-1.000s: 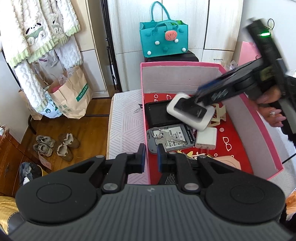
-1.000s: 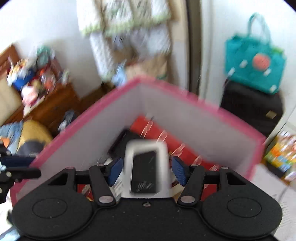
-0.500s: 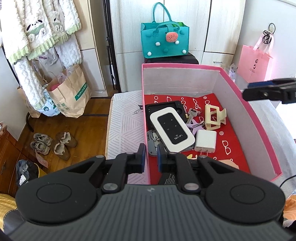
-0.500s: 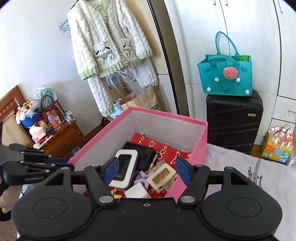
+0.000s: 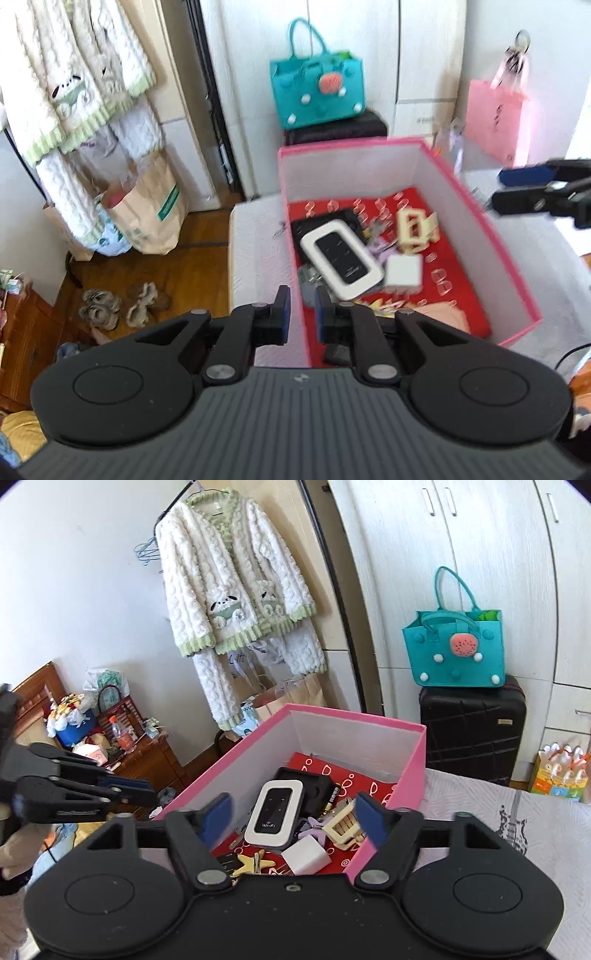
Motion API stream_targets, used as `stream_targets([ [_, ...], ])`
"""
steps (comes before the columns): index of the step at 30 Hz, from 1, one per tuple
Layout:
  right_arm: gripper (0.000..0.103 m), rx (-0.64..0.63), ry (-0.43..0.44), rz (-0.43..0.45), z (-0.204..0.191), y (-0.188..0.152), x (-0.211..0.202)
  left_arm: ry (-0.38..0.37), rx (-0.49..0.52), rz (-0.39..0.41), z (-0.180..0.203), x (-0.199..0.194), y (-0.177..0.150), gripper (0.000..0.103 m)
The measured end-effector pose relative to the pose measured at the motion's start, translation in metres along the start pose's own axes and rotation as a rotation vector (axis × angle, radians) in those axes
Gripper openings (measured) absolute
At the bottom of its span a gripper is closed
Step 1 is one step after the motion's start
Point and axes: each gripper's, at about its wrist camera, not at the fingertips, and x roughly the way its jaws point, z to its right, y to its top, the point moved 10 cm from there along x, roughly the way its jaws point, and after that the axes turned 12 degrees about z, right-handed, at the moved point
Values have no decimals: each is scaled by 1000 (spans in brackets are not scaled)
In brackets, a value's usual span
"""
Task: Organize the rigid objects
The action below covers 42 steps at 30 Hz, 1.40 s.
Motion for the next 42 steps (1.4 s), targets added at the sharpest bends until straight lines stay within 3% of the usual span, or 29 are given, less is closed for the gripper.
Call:
stream_targets([
  [1, 94, 10, -17, 4, 0, 0, -1, -14, -8, 7, 3, -5, 2, 20],
  [3, 96, 31, -56, 7, 2, -1, -3, -22, -11, 19, 8, -13, 3, 30],
  [6, 101, 85, -175, -27, 14, -4, -8, -11, -11, 34, 13, -20, 5, 54],
  [8, 103, 111, -272, -31, 25, -5, -14, -27, -33, 40, 16, -23, 9, 81],
  [10, 103, 120, -345, -29, 35, -6, -21, -35, -53, 62, 19, -25, 13, 97],
  [11, 103, 117, -360, -24, 38, -6, -24, -30, -55, 70, 19, -27, 14, 99],
  [16, 103, 162, -351, 24, 47, -6, -47, 2, -67, 35, 23, -22, 13, 102],
  [19, 103, 121, -314, 83, 40, 0, -63, -24, -99, 3, 30, -16, 10, 102],
  [21, 103, 98, -339, 87, 38, 2, -71, -27, -138, 4, 34, -11, 9, 102],
  [27, 103, 88, -445, 150, 34, 12, -104, 67, -150, 35, 42, -4, 9, 102],
  [30, 103, 128, -451, 139, 33, 8, -112, 76, -173, 71, 46, -14, 11, 102],
  [35, 103, 117, -479, 102, 23, -6, -124, 224, -112, 161, 53, -44, 11, 103],
  [39, 103, 61, -473, 93, 6, -19, -135, 249, -96, 182, 63, -64, 4, 103],
  [42, 103, 0, -423, 71, -9, -27, -141, 212, -81, 153, 74, -71, -5, 103],
])
